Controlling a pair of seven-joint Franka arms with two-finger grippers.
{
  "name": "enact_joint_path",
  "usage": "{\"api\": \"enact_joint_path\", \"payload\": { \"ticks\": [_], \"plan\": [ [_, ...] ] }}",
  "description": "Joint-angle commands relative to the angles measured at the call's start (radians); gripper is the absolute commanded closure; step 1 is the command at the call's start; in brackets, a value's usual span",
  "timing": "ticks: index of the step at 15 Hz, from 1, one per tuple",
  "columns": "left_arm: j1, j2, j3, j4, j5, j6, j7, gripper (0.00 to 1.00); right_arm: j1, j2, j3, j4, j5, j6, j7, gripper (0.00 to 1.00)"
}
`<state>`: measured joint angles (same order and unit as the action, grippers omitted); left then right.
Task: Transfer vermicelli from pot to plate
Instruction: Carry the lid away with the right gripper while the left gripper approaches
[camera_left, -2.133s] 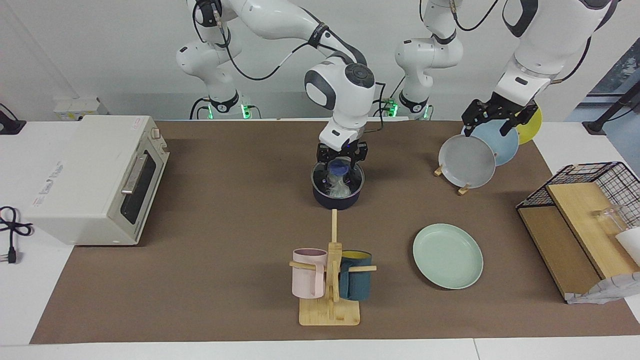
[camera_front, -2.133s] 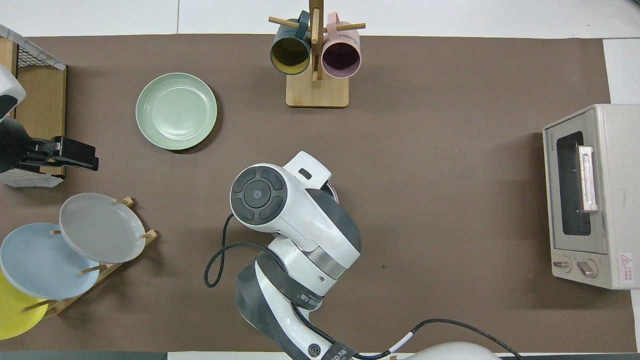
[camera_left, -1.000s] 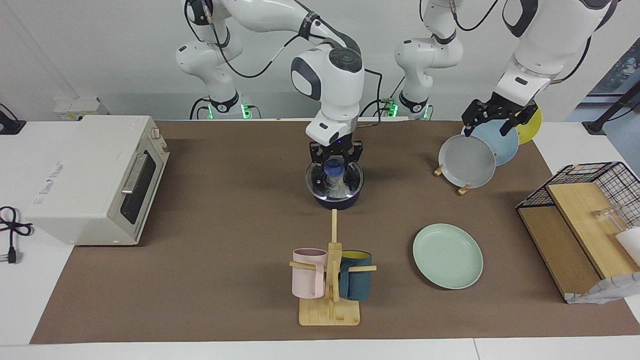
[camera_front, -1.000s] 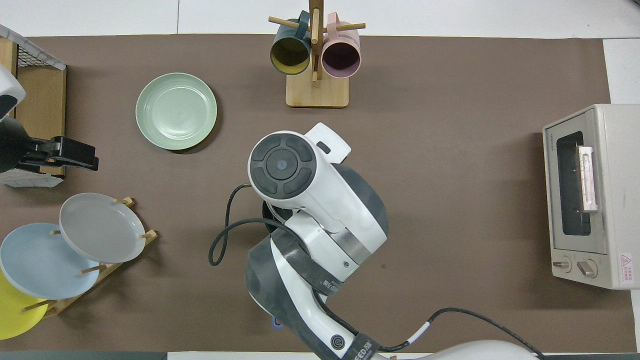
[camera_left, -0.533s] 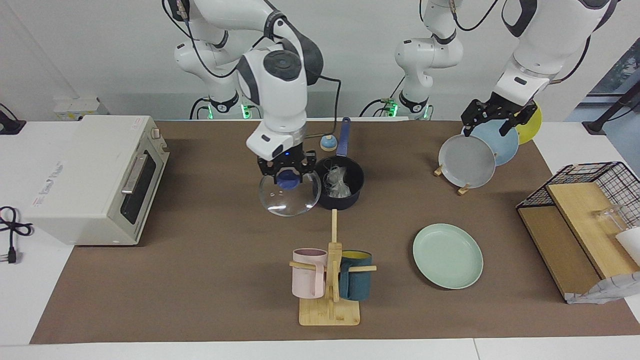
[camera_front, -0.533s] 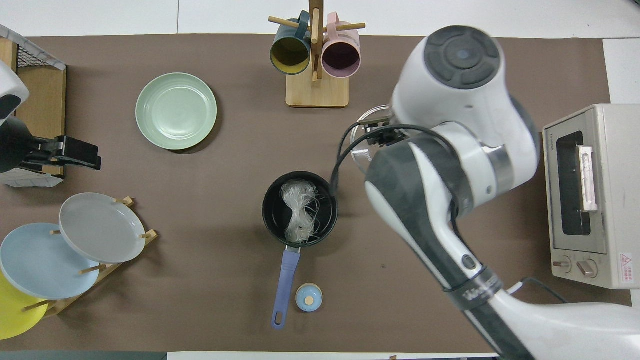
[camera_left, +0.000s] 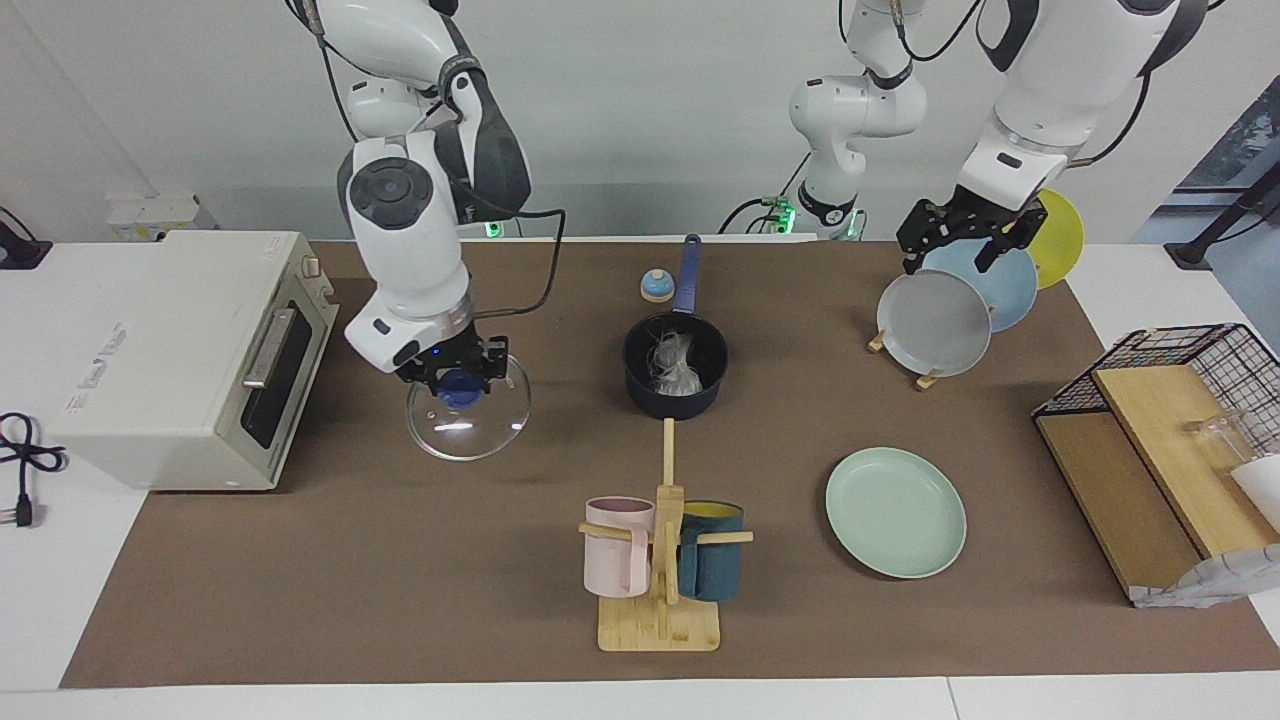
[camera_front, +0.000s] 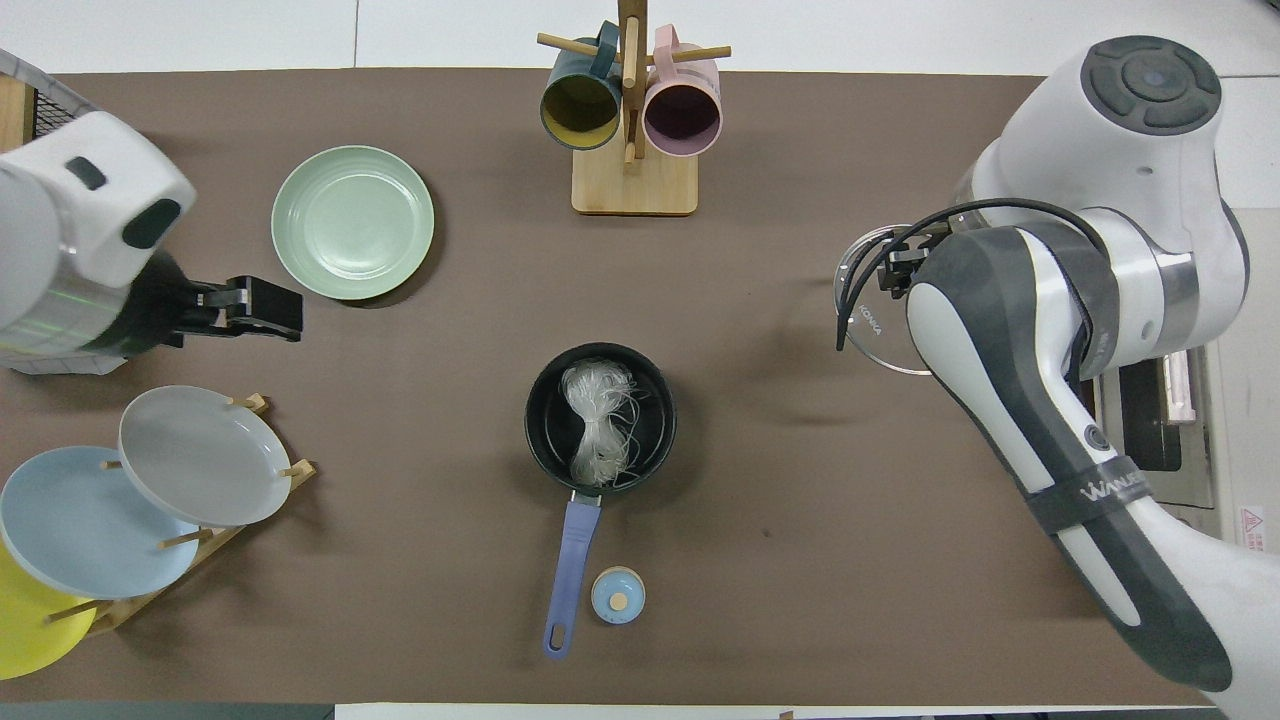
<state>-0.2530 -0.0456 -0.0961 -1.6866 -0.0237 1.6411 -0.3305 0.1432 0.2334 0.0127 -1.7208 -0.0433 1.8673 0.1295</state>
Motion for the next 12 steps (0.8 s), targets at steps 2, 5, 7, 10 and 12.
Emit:
{"api": "enact_joint_path", "payload": {
  "ticks": [2,5,7,10,12],
  "plan": [
    [-0.133,-0.013,0.012,-0.137,-0.035,0.166,-0.116,0.00,-0.033,-0.121,0.012,-0.277,0.022,0.243,-0.039,0.41],
    [-0.251,0.041,0.012,-0.228,-0.035,0.317,-0.263,0.00,-0.062,-0.160,0.012,-0.407,0.022,0.355,-0.060,0.41],
    [-0.305,0.110,0.012,-0.234,-0.035,0.382,-0.359,0.00,-0.079,-0.163,0.012,-0.424,0.022,0.377,-0.067,0.40],
    [-0.322,0.167,0.012,-0.252,-0.035,0.443,-0.372,0.00,-0.102,-0.163,0.010,-0.445,0.022,0.417,-0.065,0.40],
    [-0.350,0.182,0.012,-0.306,-0.035,0.524,-0.375,0.00,-0.106,-0.166,0.010,-0.485,0.022,0.464,-0.067,0.40]
  ]
}}
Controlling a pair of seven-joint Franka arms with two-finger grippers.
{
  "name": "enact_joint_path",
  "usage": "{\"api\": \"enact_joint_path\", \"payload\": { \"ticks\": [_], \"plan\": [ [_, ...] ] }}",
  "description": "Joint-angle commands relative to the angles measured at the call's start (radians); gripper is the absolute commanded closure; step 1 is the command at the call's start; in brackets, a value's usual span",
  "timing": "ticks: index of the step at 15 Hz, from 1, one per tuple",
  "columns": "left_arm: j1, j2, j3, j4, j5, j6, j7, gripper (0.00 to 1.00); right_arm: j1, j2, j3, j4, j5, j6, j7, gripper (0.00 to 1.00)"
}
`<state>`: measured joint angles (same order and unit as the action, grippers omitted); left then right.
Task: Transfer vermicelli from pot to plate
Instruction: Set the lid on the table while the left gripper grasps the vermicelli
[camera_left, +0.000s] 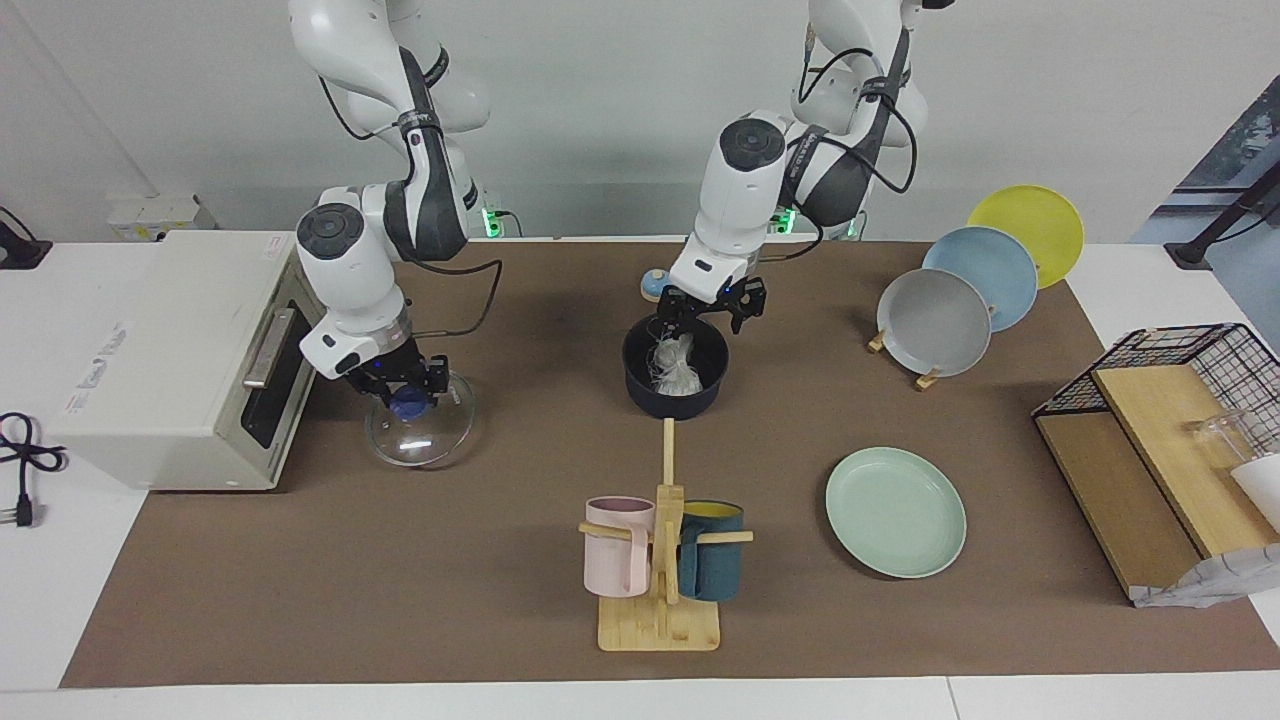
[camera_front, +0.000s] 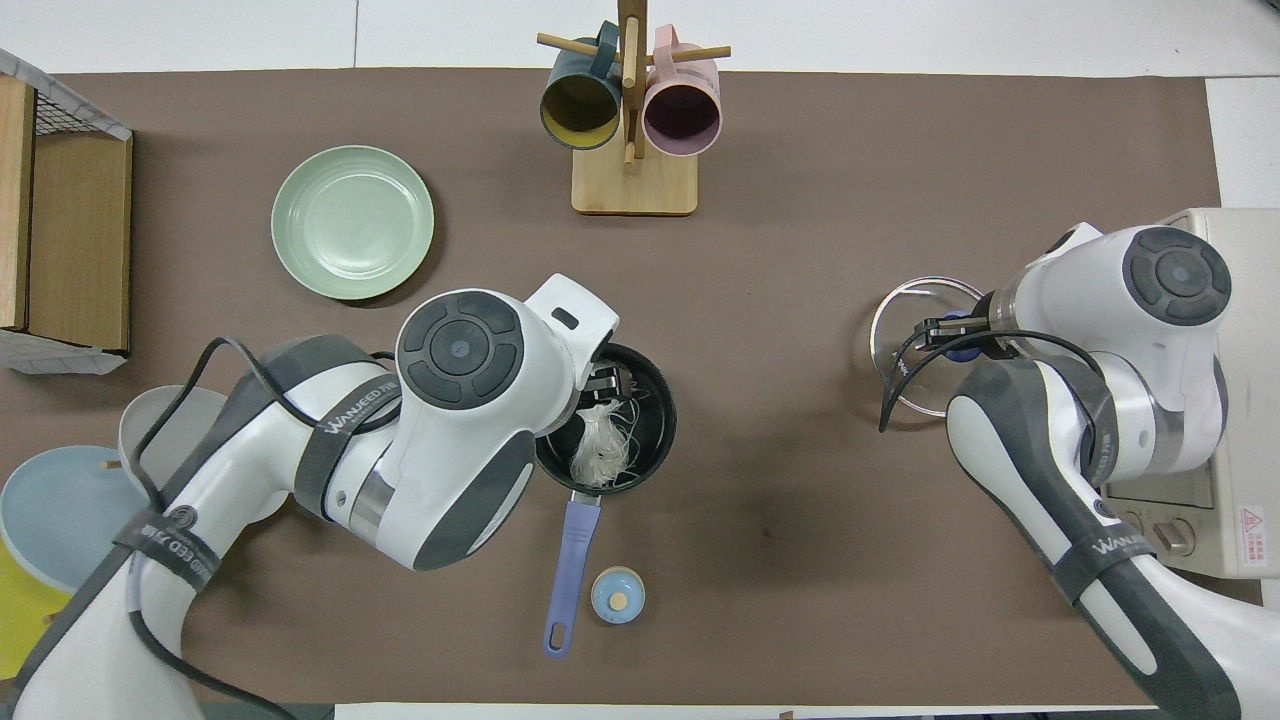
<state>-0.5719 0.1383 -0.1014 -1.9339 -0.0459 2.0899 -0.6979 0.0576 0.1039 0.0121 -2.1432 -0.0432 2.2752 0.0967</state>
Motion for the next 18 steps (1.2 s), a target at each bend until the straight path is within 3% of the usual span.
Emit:
{"api": "enact_joint_path", "payload": {
  "ticks": [1,5,6,10,18],
  "plan": [
    [-0.032,0.001,0.017,-0.088,-0.012,0.106,-0.008,0.00,-0.012,-0.039,0.011,-0.076,0.022,0.078,-0.025,0.40],
    [-0.051,0.026,0.016,-0.111,-0.012,0.128,-0.011,0.00,-0.016,-0.046,0.012,-0.095,0.022,0.084,-0.008,0.22],
    [-0.052,0.035,0.016,-0.111,-0.014,0.133,-0.011,0.00,-0.012,-0.047,0.012,-0.095,0.022,0.083,0.020,0.00],
    [-0.063,0.041,0.016,-0.097,-0.032,0.134,-0.020,0.00,-0.012,-0.037,0.012,-0.020,0.022,0.023,0.032,0.00],
    [-0.098,0.098,0.017,-0.109,-0.032,0.188,-0.029,0.00,-0.028,-0.038,0.005,0.426,0.020,-0.520,0.021,0.00]
  ]
}}
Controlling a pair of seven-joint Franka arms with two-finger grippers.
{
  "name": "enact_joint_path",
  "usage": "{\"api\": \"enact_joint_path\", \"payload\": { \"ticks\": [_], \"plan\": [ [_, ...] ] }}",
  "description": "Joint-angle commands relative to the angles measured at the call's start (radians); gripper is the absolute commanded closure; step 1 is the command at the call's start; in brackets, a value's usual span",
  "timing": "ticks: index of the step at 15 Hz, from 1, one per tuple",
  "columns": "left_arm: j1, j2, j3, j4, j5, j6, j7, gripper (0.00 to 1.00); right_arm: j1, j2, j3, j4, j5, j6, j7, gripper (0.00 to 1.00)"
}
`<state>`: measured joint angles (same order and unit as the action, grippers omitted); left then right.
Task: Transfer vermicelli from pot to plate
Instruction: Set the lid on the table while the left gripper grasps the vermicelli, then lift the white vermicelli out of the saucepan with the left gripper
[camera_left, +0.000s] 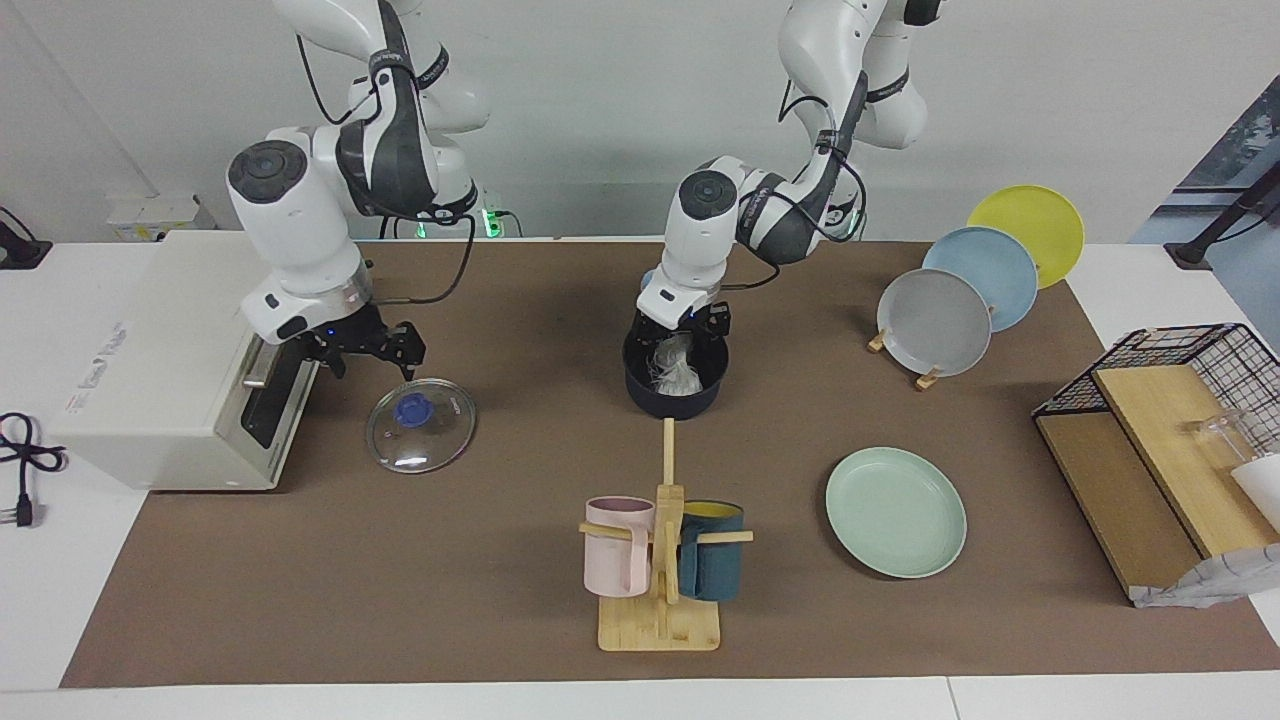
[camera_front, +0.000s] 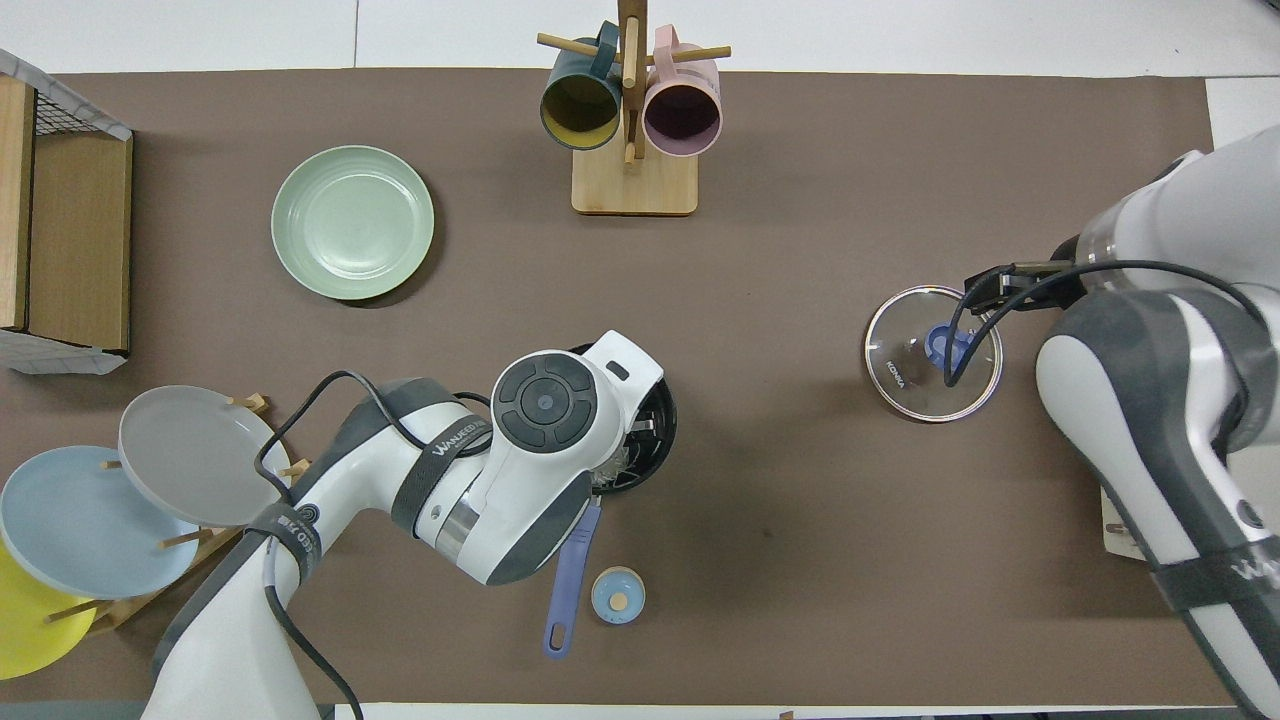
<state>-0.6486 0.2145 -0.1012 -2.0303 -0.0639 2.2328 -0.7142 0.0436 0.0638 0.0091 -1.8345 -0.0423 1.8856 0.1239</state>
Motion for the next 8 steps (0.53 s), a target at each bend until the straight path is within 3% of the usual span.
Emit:
{"api": "enact_joint_path", "payload": {
  "ticks": [1,2,3,4,5,8],
  "plan": [
    [-0.022,0.025,0.017,-0.013,-0.014,0.047,-0.013,0.02,-0.014,-0.001,0.006,0.173,0.019,-0.208,-0.006,0.00],
    [-0.022,0.025,0.017,-0.011,-0.014,0.045,-0.013,0.12,-0.014,-0.001,0.005,0.216,0.019,-0.271,-0.006,0.00],
    [-0.022,0.023,0.017,-0.011,-0.014,0.042,-0.013,0.43,-0.014,-0.001,0.005,0.242,0.019,-0.314,-0.006,0.00],
    [-0.019,0.025,0.017,-0.008,-0.014,0.041,-0.010,0.82,-0.011,-0.002,0.005,0.247,0.019,-0.328,-0.004,0.00],
    [-0.019,0.025,0.018,-0.005,-0.014,0.039,-0.005,1.00,-0.010,-0.008,0.005,0.247,0.019,-0.339,-0.004,0.00],
    [-0.010,0.022,0.018,-0.001,-0.014,0.031,0.002,1.00,-0.013,-0.048,0.008,0.228,0.019,-0.333,0.005,0.00]
  ]
}}
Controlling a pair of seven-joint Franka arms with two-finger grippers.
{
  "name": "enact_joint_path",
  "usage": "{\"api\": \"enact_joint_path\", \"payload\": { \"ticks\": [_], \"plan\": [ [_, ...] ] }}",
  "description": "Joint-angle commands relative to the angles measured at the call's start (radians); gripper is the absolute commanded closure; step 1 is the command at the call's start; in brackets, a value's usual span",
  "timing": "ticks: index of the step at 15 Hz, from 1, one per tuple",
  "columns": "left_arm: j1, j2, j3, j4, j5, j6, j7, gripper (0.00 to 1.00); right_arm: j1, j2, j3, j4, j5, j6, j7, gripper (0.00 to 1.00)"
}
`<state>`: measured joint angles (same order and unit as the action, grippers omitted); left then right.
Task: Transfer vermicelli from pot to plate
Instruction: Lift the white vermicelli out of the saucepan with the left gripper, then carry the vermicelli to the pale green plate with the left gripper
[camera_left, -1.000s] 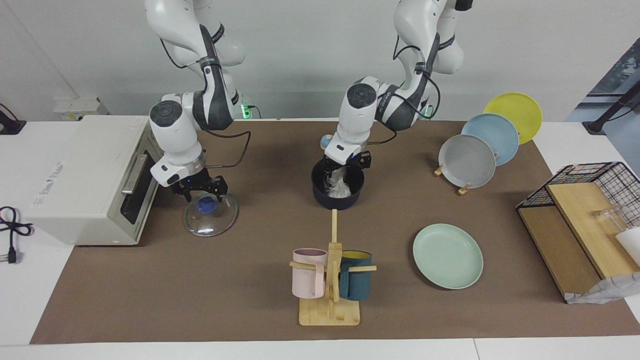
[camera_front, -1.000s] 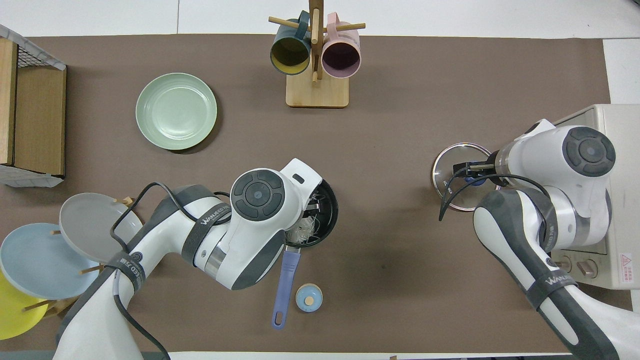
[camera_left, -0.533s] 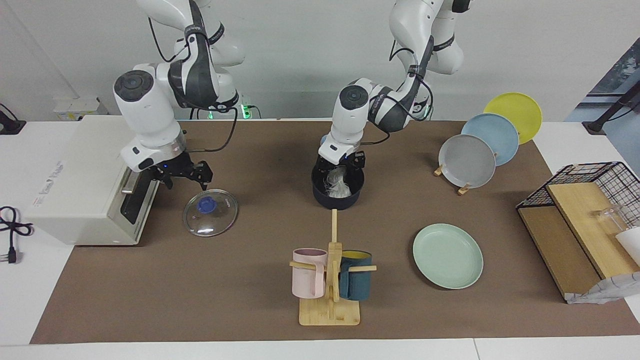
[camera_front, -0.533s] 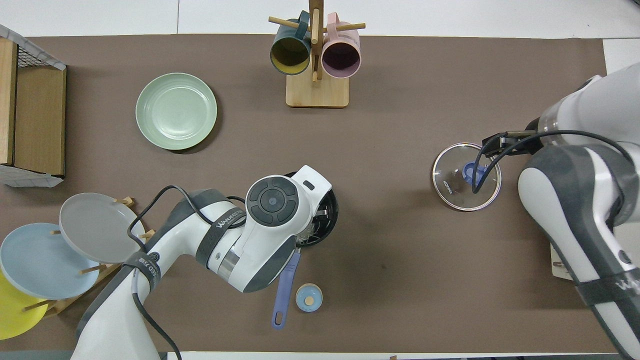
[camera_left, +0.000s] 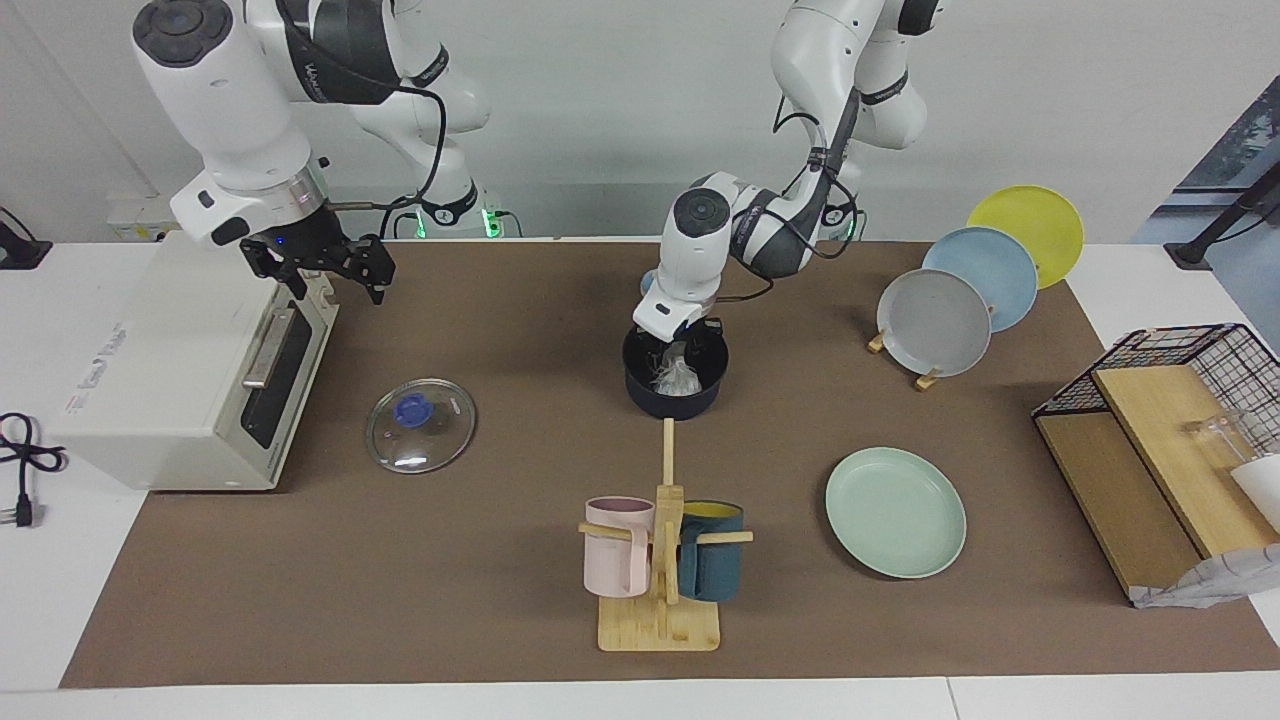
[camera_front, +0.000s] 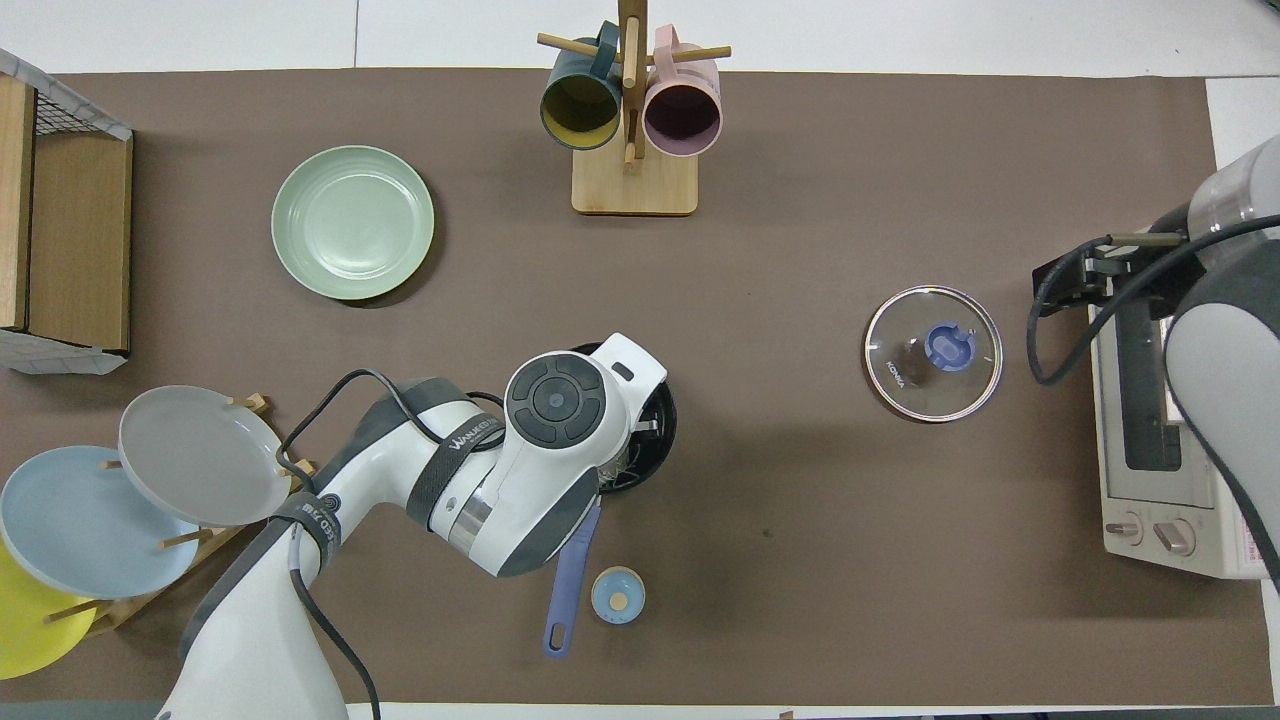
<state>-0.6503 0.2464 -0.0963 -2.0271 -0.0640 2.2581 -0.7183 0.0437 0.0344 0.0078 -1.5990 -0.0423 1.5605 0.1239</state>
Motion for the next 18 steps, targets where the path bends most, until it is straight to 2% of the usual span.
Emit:
{"api": "enact_joint_path", "payload": {
  "ticks": [1,3,6,9,12,15,18],
  "plan": [
    [-0.008,-0.015,0.013,-0.002,-0.014,0.000,0.008,1.00,-0.013,-0.019,0.011,-0.007,0.019,-0.007,-0.003,0.00],
    [0.001,-0.036,0.013,0.010,-0.014,-0.032,0.010,1.00,-0.015,-0.022,0.012,-0.007,0.021,-0.013,-0.004,0.00],
    [0.011,-0.084,0.021,0.088,-0.016,-0.191,0.013,1.00,-0.019,-0.013,0.014,0.011,0.009,-0.022,-0.059,0.00],
    [0.084,-0.133,0.020,0.221,-0.051,-0.406,0.066,1.00,-0.024,0.001,-0.003,0.050,0.010,-0.051,-0.113,0.00],
    [0.219,-0.128,0.021,0.390,-0.068,-0.564,0.193,1.00,-0.010,-0.048,-0.002,0.019,0.021,-0.060,-0.122,0.00],
    [0.363,-0.093,0.021,0.479,-0.099,-0.572,0.289,1.00,-0.025,-0.054,0.000,0.004,0.027,-0.063,-0.142,0.00],
    [0.481,-0.065,0.023,0.478,-0.096,-0.503,0.425,1.00,-0.030,-0.082,-0.002,-0.042,0.027,-0.066,-0.136,0.00]
  ]
}}
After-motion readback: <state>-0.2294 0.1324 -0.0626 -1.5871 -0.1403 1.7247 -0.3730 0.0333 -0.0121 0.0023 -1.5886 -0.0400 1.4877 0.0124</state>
